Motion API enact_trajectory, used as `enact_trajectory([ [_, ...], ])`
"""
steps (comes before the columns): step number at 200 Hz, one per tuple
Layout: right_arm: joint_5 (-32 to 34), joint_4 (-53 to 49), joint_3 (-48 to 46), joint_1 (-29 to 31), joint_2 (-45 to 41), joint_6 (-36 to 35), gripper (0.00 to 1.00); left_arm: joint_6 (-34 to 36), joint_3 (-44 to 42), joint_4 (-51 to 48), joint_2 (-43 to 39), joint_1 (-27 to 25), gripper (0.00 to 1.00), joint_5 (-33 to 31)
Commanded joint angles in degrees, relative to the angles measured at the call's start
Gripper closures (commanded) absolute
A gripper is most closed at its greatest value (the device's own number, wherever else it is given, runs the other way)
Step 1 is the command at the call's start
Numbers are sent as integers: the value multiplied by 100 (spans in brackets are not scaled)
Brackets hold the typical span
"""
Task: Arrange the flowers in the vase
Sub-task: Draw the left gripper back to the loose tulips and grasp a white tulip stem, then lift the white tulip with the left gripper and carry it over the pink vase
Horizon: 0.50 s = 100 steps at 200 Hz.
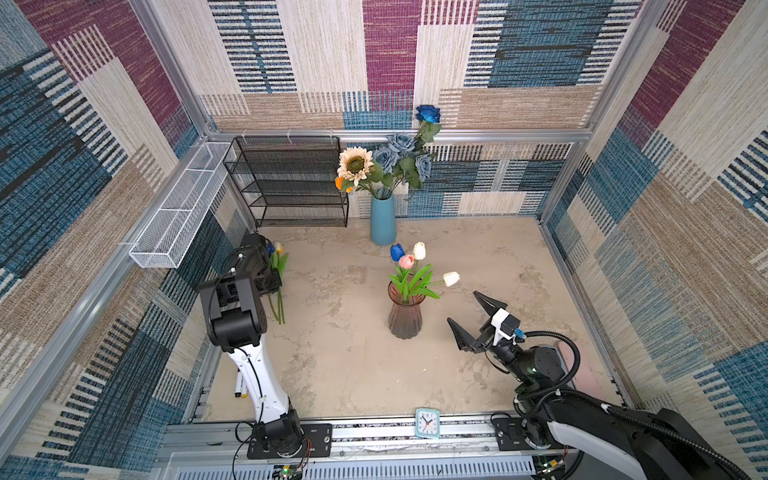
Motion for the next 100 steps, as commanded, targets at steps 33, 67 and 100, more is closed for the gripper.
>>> enact_trajectory([
  [33, 18, 96, -24, 5, -7, -25, 0, 216, 109, -159, 201, 55, 84, -76],
  [67, -19, 127, -19, 5, -2, 1, 0, 60, -340, 20, -315, 54, 100, -101],
  [100, -44, 198, -27, 5, 62, 43, 0, -220, -1594, 829, -1641, -12, 100, 408],
])
